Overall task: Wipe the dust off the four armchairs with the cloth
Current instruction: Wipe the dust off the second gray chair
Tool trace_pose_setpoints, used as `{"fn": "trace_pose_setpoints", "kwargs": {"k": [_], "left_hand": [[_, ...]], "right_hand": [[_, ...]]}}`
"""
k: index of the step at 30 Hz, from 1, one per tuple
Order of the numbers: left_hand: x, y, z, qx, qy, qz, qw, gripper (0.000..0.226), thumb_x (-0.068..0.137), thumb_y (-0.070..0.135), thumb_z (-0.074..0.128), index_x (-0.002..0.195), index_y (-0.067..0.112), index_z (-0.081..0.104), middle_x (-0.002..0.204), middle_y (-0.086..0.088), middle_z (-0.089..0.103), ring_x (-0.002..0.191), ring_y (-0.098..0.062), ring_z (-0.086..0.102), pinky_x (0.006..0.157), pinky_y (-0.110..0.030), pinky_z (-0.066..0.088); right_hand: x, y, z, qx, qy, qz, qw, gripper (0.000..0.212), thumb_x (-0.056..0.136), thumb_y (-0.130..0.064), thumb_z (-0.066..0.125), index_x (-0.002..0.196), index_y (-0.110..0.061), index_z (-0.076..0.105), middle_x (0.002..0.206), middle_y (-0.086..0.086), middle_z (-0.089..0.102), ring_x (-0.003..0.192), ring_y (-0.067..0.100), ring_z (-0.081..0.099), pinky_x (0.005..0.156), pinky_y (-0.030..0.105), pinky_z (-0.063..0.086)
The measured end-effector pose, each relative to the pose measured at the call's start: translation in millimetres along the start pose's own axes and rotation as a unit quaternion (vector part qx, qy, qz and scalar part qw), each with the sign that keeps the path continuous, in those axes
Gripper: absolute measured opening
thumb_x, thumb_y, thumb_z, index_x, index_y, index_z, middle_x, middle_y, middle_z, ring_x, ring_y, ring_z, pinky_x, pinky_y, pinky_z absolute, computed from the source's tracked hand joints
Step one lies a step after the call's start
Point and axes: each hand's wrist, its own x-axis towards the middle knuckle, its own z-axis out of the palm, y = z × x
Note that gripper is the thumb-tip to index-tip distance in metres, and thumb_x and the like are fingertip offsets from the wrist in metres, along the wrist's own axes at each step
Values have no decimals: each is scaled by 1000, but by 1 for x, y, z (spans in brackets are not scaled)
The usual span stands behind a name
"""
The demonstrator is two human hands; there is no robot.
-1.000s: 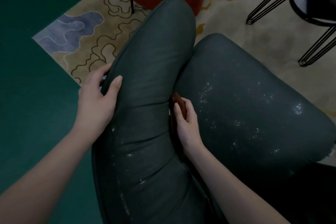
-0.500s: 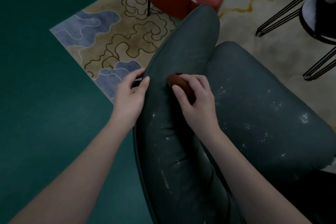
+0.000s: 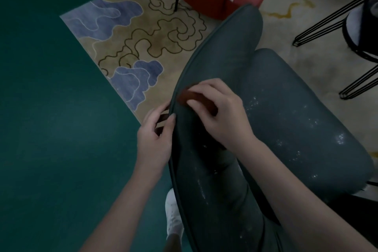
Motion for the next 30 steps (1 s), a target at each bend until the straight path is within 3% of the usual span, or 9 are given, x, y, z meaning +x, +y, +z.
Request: {"fn": "trace_pose_setpoints", "kwargs": {"k": [5, 10, 14, 19, 22, 28, 30], "left_hand": [[1, 0, -4, -15, -18, 11, 1000, 39, 94, -7, 57, 122, 20, 58, 118, -4, 61, 99, 11, 60, 86, -9, 44], [-3, 4, -2, -21, -6, 4, 1000, 37, 95, -1, 58, 121, 26, 57, 115, 2, 62, 95, 14, 60, 83, -7, 44], [-15, 5, -2, -44, 18, -21, 999, 36, 95, -3, 57, 114, 28, 61, 116, -4, 66, 93, 9, 63, 82, -9, 45], [-41, 4, -4, -64, 48, -31, 996, 35, 95, -6, 55, 118, 20, 63, 113, -3, 69, 98, 2, 65, 84, -12, 46], [-55, 3, -6, -59, 61, -33, 996, 34, 95, -5, 54, 120, 17, 64, 116, -7, 68, 102, -5, 64, 89, -16, 47], [-68, 6, -1, -54, 101, -55, 992, 26, 100, 4, 52, 114, 19, 67, 120, -7, 67, 106, -10, 63, 94, -24, 49], [-66, 8, 3, -32, 111, -59, 992, 24, 101, 11, 52, 118, 17, 67, 122, -6, 66, 110, -13, 63, 97, -27, 50]], "right_hand": [[-34, -9, -3, 43, -104, -91, 990, 26, 92, -26, 62, 109, -9, 71, 111, 3, 65, 105, 21, 64, 87, 42, 53], [-41, 1, -16, 52, -85, -75, 992, 27, 94, -27, 61, 110, -9, 71, 113, 3, 65, 110, 15, 62, 95, 31, 50], [-16, 2, -11, 29, -51, -68, 996, 23, 94, -23, 62, 109, -7, 70, 111, 4, 64, 105, 14, 60, 95, 24, 47], [-47, -5, -10, 64, -140, -141, 978, 24, 94, -25, 62, 108, -7, 70, 110, 4, 65, 108, 18, 62, 97, 35, 49], [-67, 0, -23, 104, -172, -159, 966, 23, 94, -22, 64, 108, -6, 71, 111, 4, 65, 109, 17, 62, 99, 34, 48], [-72, 4, -16, 105, -24, -45, 993, 19, 95, -18, 63, 108, -5, 68, 110, 4, 63, 111, 10, 58, 100, 20, 43], [-82, 3, -13, 113, -13, -42, 993, 18, 94, -17, 64, 107, -5, 69, 108, 4, 63, 110, 10, 59, 99, 16, 41]]}}
